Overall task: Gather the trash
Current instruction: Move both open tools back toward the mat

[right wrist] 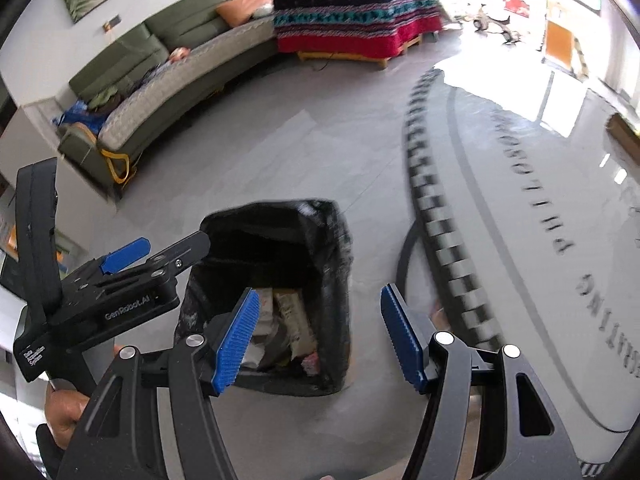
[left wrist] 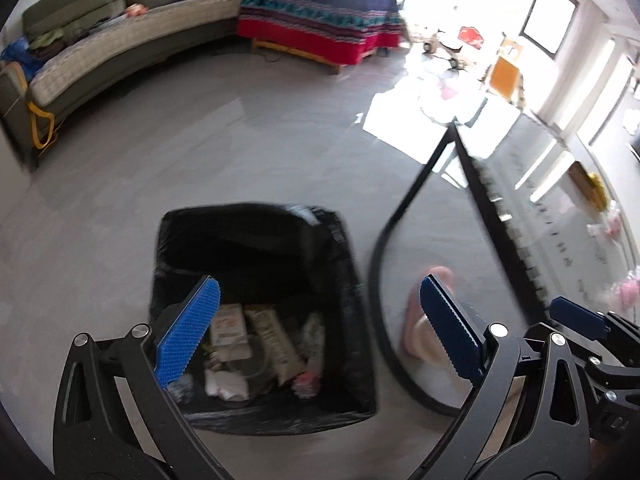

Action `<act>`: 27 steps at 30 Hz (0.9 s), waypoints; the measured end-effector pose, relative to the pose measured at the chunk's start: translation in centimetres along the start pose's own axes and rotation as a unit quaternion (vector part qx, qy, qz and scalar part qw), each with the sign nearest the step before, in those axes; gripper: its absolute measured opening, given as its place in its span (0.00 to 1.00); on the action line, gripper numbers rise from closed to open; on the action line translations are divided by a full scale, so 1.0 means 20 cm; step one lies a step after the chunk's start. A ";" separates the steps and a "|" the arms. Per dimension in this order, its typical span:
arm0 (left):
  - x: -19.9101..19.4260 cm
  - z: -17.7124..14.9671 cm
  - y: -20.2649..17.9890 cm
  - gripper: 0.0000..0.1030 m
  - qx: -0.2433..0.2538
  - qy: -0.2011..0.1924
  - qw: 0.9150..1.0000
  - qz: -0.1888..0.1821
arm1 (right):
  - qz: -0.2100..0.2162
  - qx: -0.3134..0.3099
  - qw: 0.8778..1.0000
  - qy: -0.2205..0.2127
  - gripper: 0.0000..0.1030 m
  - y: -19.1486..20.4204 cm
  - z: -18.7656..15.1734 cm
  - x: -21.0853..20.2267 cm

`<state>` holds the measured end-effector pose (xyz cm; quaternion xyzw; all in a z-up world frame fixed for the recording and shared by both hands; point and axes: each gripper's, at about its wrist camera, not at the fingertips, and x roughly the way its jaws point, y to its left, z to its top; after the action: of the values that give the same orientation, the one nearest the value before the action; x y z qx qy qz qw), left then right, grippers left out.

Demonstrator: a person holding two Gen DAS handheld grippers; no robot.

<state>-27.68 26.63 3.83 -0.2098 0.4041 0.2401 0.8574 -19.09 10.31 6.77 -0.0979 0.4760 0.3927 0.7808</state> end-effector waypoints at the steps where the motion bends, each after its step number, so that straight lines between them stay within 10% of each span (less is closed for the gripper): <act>1: 0.00 0.02 -0.04 0.94 0.006 -0.001 1.000 -0.006 | -0.005 0.004 1.000 -0.004 0.62 -0.03 0.01 -0.02; 12: 0.02 0.19 -0.70 0.94 0.098 -0.001 0.991 -0.088 | -0.082 0.093 0.991 -0.055 0.62 -0.61 0.06 -0.31; 27: 0.17 0.16 -1.62 0.94 0.220 0.043 0.960 -0.166 | -0.199 0.241 0.946 -0.082 0.62 -1.55 -0.13 -0.66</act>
<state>-5.13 3.46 8.46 -0.0900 0.4426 -0.0098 0.8922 -2.08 -18.72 9.42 0.0335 0.4616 0.1097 0.8797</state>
